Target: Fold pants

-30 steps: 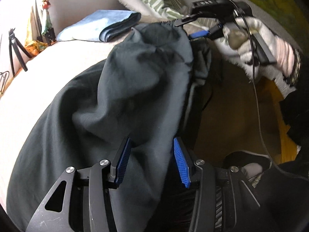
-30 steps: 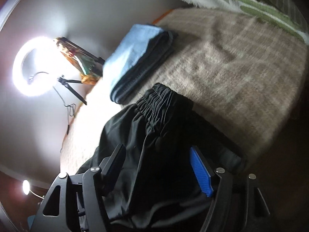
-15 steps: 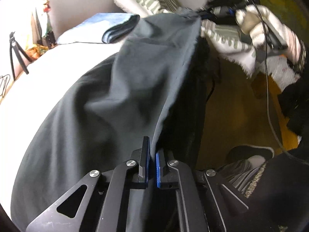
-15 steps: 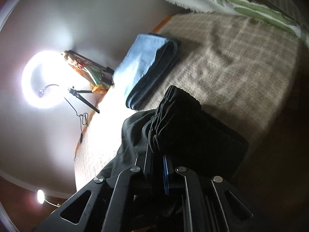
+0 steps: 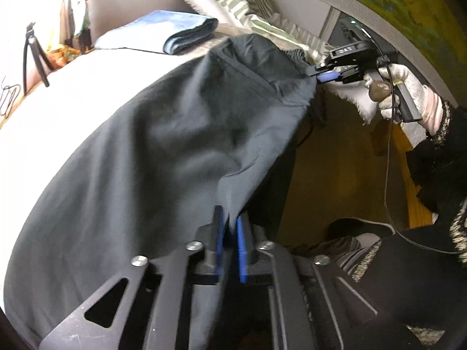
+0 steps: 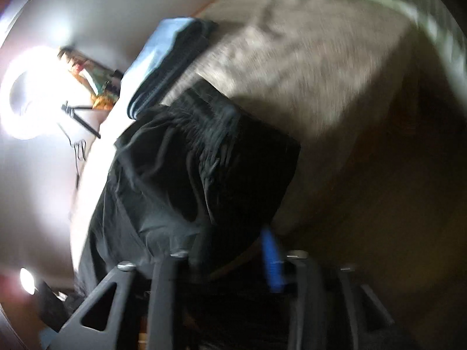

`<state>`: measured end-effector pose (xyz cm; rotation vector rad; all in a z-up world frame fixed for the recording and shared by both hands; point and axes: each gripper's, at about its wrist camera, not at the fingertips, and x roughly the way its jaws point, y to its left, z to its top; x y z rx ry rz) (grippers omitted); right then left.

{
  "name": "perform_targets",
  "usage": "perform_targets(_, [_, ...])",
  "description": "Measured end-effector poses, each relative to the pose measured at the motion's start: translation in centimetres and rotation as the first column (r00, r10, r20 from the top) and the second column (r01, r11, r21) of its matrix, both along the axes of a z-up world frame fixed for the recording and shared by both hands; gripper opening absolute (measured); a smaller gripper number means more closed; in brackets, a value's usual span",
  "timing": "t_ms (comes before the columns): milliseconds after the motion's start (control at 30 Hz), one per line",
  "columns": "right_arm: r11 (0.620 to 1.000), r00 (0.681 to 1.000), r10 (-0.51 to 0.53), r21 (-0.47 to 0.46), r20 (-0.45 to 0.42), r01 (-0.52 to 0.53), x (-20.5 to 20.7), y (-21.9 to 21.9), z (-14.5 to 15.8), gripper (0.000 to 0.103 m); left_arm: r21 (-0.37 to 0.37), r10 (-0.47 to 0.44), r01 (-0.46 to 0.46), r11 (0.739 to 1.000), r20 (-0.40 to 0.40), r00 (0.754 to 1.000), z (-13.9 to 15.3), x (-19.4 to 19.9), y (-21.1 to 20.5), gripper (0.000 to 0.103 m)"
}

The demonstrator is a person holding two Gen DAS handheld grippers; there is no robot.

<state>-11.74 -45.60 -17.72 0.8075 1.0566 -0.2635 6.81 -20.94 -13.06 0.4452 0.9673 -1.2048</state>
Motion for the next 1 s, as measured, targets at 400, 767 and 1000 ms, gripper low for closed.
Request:
perform_targets(400, [0.961,0.966,0.25,-0.139,0.073,-0.238,11.6,-5.0,2.4,0.089,-0.004,0.205,-0.205,0.979,-0.054,0.977,2.9,11.5,3.5,0.059])
perform_targets(767, [0.923,0.92,0.381,0.025,0.092,-0.384,13.2,-4.7,-2.5,0.083,0.149,0.16,-0.144,0.978,-0.104,0.982,-2.4,14.7,-0.8,0.06])
perform_targets(1000, [0.912,0.907,0.41,-0.058,0.099,-0.406,10.8,-2.3,-0.5,0.048,0.106,0.172,-0.167,0.98,-0.038,0.984,-2.4,13.8,-0.2,0.01])
